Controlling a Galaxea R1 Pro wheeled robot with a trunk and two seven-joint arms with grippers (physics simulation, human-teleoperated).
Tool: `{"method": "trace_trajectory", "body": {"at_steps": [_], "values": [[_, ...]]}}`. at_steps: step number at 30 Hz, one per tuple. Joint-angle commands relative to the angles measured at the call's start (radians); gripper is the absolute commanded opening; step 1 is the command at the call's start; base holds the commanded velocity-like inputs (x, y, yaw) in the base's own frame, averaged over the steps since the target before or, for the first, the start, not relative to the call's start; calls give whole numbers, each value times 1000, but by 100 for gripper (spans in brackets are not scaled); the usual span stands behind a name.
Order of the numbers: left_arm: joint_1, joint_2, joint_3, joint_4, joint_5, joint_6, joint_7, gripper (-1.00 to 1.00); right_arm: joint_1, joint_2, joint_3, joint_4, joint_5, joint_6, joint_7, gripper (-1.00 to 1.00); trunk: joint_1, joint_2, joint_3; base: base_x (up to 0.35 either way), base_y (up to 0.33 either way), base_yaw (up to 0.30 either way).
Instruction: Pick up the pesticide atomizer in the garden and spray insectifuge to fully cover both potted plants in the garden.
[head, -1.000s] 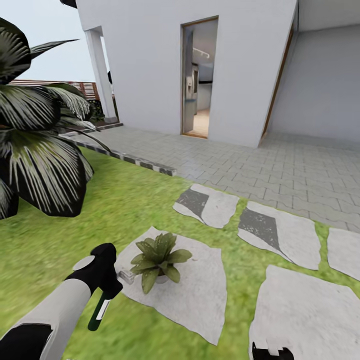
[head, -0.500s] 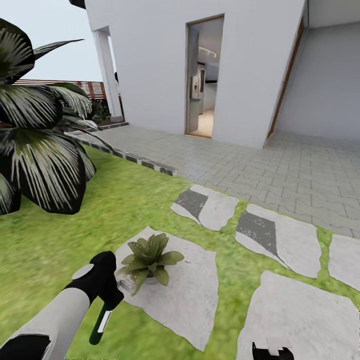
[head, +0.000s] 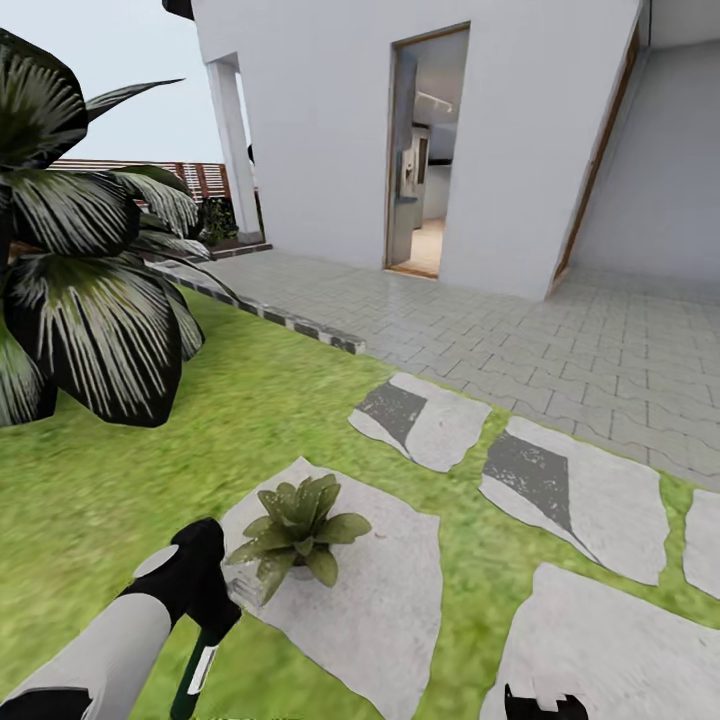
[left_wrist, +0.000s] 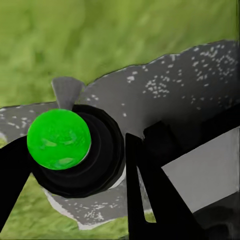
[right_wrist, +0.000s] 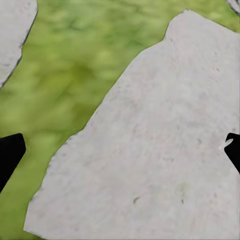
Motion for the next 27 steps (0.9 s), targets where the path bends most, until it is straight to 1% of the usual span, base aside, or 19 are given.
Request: {"method": "trace_trajectory", "body": {"at_steps": [1,2,5,7,12,16,17,18,19,20,21,22,23,24,25,27], "values": [[6,-4,2,-2,-8,5,-9,-100,0,0,9,0,-7,-2,-3,100,0,0,-1,1,0,132],[12,-12,7,-3,2,4,-8,-100,0,0,9,0,-7,-2,-3,100,0,0,-1,0,0,18],[13,-14,7,-3,27,4,-7,-100,0,0,9,0,-7,-2,-3,100,0,0,-1,0,0,5],[14,-13,7,-7,36,4,-7,-100,0,0,9,0,-7,-2,-3,100,0,0,-1,0,-91,37],[14,-10,9,-17,37,5,-7,-100,0,1,9,0,-7,-2,-3,100,0,0,-1,0,-250,231],[6,-11,1,-19,31,4,-11,-100,0,1,9,0,-7,-2,-3,100,0,0,-1,-45,-260,245],[-3,-15,-3,-21,28,8,-14,-100,0,1,9,0,-7,-2,-3,100,0,0,-1,-194,-207,84],[-57,-24,-5,-20,28,14,-17,-100,0,1,9,0,-6,-2,-3,100,0,0,-1,-87,-82,28],[-100,-28,-6,-15,28,15,-26,-100,0,1,9,0,-5,-2,-3,100,0,0,-1,-44,-42,14],[-126,-29,-7,-13,28,16,-39,-100,0,0,9,0,-4,-2,-3,100,0,0,-1,-28,-27,9],[-163,-31,-11,-10,25,17,-68,-100,0,0,9,0,-3,-2,-3,100,0,0,-1,-15,-14,5],[-187,-31,-22,-8,18,17,-92,-100,0,0,9,0,-3,-2,-2,100,0,0,-1,-9,-9,3],[-230,-30,-68,3,-13,20,-149,-100,0,0,10,0,-2,-3,-2,100,0,0,-1,-4,-4,1],[-267,-27,-117,18,-52,24,-224,-100,0,0,10,0,-1,-3,-2,100,0,0,-1,-2,-1,0],[-310,-23,-152,29,-108,26,-342,-100,0,0,10,0,-1,-3,-2,100,0,0,-1,0,0,0],[-331,-17,-159,32,-153,26,-398,-100,0,-1,10,0,-1,-3,-2,100,0,0,-1,0,0,0]]}}
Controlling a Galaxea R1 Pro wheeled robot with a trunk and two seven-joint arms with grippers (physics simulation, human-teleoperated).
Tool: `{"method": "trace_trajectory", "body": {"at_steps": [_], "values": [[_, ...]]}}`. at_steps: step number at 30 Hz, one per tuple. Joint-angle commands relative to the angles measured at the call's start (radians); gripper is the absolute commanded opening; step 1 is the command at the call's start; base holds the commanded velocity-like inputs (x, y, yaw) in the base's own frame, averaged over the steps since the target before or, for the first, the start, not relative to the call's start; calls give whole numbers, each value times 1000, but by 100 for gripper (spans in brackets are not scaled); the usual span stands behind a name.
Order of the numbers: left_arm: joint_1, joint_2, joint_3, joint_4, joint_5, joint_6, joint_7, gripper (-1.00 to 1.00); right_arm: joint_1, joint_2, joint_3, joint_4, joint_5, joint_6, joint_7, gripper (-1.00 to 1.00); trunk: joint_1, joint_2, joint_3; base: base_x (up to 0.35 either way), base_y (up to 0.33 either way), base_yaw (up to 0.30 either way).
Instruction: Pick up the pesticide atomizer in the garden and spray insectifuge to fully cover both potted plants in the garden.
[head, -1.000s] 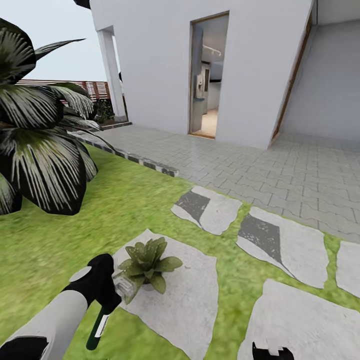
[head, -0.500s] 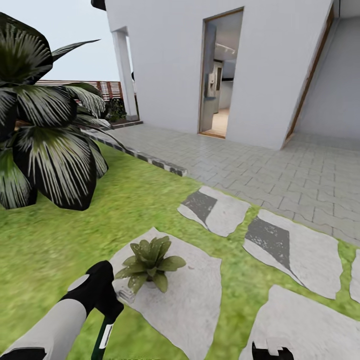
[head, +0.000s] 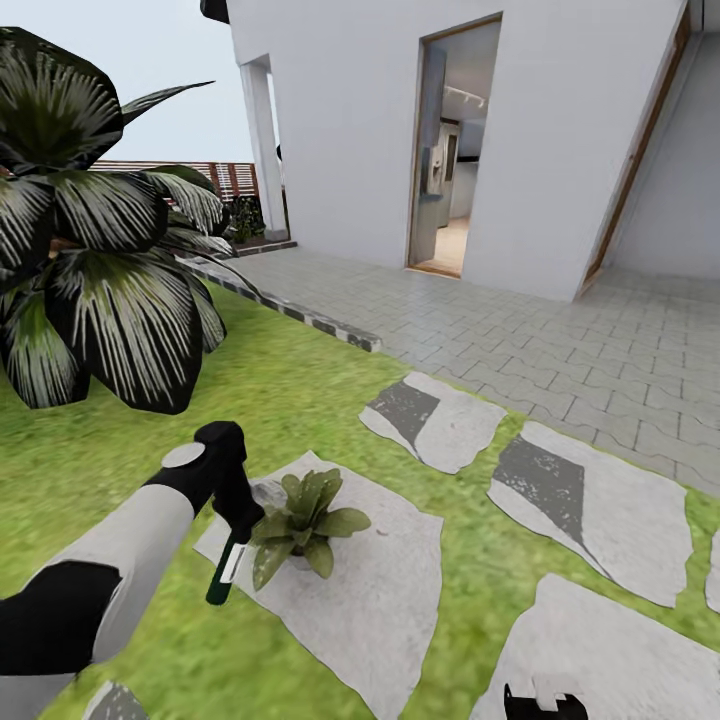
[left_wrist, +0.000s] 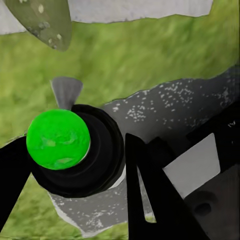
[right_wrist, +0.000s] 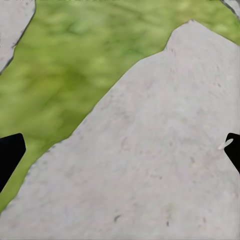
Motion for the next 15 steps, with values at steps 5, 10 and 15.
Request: {"method": "trace_trajectory", "body": {"at_steps": [5,10,15], "values": [[5,17,-11,0,-40,3,-24,-100,0,-1,9,0,-8,-1,-3,100,0,0,-1,0,0,0],[9,14,-11,2,-41,7,-24,-100,0,2,9,0,-11,0,-5,100,0,0,-1,0,0,186],[10,9,-9,2,-40,10,-24,-100,0,1,9,0,-12,0,-5,100,0,0,-1,34,0,237]]}}
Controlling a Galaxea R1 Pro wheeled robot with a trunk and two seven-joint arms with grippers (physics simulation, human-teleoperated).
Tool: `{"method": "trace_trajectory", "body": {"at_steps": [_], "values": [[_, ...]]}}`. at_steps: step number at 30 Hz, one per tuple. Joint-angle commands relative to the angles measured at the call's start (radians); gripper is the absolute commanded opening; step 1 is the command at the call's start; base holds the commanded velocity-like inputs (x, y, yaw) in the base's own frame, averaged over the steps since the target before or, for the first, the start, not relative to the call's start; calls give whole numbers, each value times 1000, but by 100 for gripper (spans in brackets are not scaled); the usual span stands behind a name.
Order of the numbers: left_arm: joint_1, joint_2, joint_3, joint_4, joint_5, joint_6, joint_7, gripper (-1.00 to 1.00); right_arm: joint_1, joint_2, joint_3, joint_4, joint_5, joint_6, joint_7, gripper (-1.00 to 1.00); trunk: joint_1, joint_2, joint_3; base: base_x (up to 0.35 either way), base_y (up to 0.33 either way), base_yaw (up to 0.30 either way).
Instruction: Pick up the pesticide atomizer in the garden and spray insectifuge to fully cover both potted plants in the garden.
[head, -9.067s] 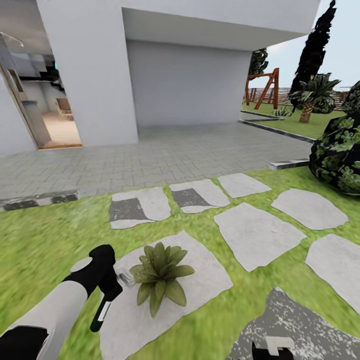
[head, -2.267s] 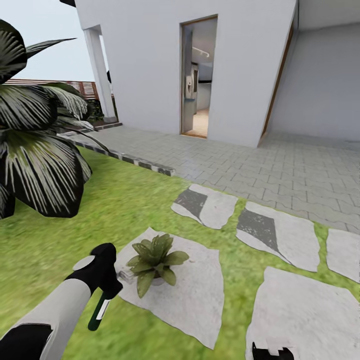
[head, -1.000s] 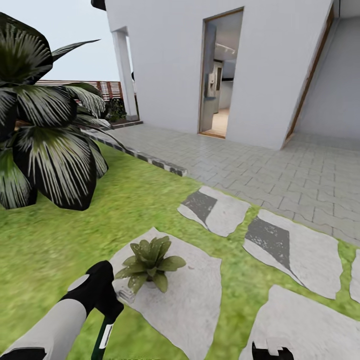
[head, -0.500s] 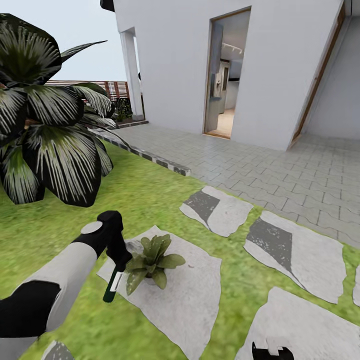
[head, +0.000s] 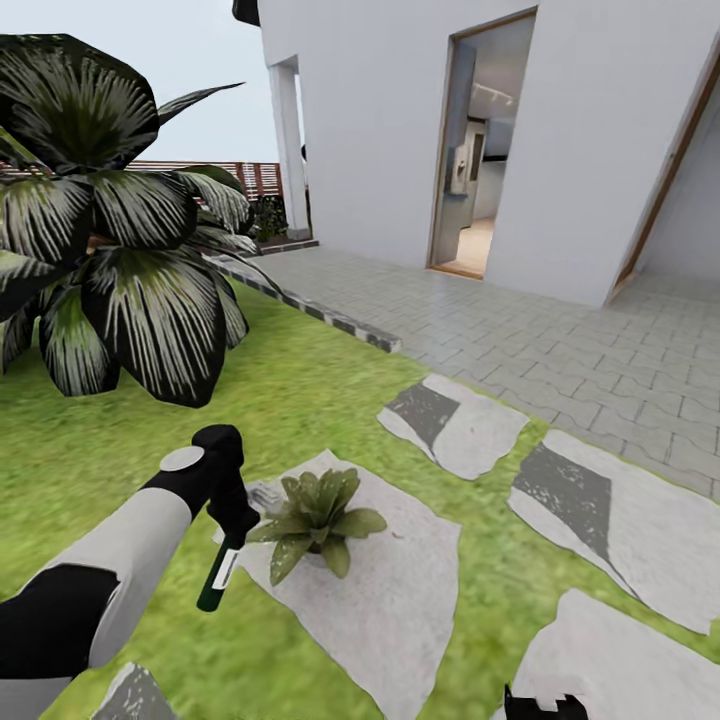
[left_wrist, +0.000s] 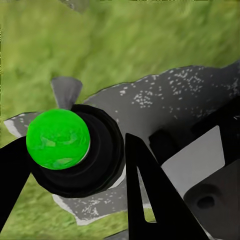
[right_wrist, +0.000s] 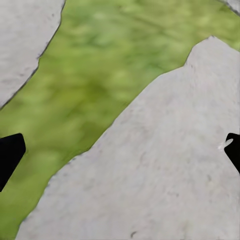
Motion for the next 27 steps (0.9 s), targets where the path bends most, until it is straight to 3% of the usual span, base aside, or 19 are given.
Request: {"method": "trace_trajectory", "body": {"at_steps": [1,9,13,19,27], "values": [[1,0,-5,-2,-6,11,-10,-100,0,0,9,0,-7,-2,-3,100,0,0,-1,203,0,67],[36,-8,-3,-1,-6,8,-10,-100,0,-1,9,0,-7,-2,-3,100,0,0,-1,315,0,10],[54,-13,-8,-3,-9,7,-10,-100,0,-1,9,0,-7,-2,-3,100,0,0,-1,323,-29,234],[55,-13,-8,-3,-9,7,-10,-100,0,-1,9,0,-7,-2,-3,100,0,0,-1,196,-209,237],[62,-14,-9,-3,-11,7,-10,-100,0,-1,9,0,-7,-2,-3,100,0,0,-1,190,-215,16]]}}
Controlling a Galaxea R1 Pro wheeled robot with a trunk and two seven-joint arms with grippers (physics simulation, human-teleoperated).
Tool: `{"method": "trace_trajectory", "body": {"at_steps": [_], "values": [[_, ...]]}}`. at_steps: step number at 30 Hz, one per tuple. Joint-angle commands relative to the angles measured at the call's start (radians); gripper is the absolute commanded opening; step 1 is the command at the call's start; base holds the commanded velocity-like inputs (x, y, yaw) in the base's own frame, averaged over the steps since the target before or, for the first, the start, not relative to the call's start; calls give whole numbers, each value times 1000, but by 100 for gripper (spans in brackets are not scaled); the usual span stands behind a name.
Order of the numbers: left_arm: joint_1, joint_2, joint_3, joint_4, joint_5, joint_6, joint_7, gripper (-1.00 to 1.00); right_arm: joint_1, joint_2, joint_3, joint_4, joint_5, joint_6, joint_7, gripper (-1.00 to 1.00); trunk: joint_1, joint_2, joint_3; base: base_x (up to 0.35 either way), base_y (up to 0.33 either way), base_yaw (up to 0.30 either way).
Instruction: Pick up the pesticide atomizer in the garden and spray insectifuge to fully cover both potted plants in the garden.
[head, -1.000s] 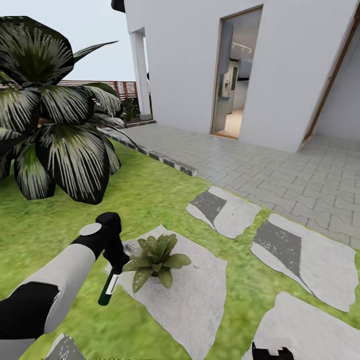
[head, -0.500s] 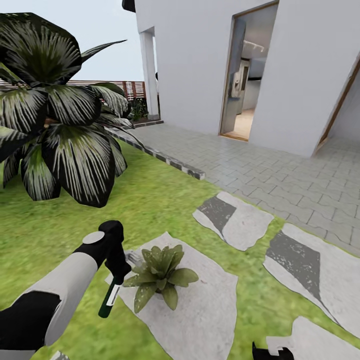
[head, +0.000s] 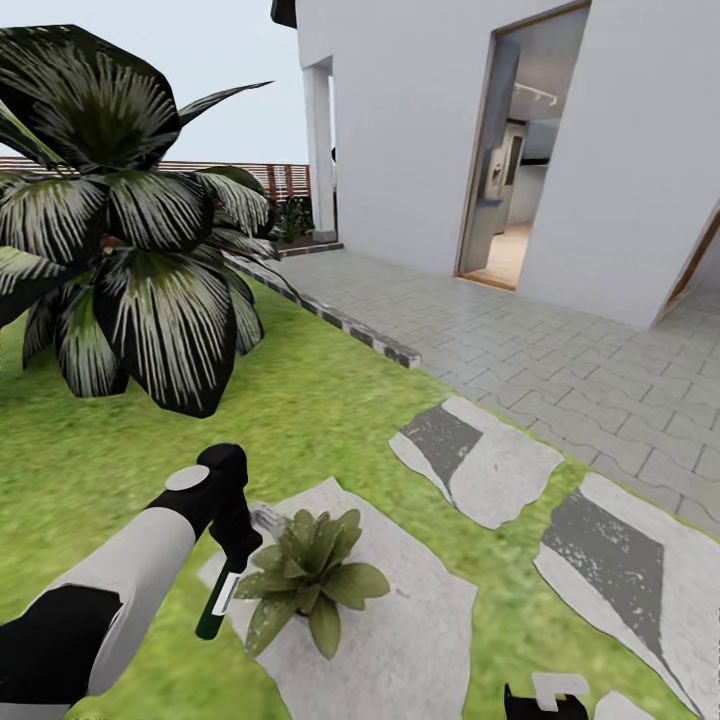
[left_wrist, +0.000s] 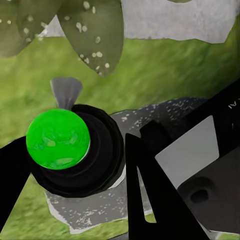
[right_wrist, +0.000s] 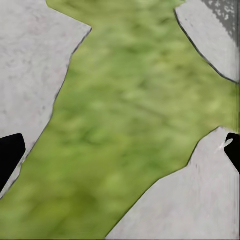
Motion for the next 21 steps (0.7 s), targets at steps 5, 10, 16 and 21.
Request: {"method": "trace_trajectory", "body": {"at_steps": [5,10,16,21], "values": [[1,1,-5,-1,-10,12,-10,-100,0,0,9,0,-7,-1,-3,100,0,0,-1,-59,-267,181],[1,2,-5,-2,-11,12,-10,-100,0,0,9,0,-6,-1,-3,100,0,0,-1,-178,-245,274],[1,5,-12,-1,-11,13,-10,-100,0,0,9,0,-6,-1,-3,100,0,0,-1,-264,-177,277],[20,11,-10,0,-17,13,-10,-100,0,1,9,0,-6,-1,-3,100,0,0,-1,-89,-31,277]]}}
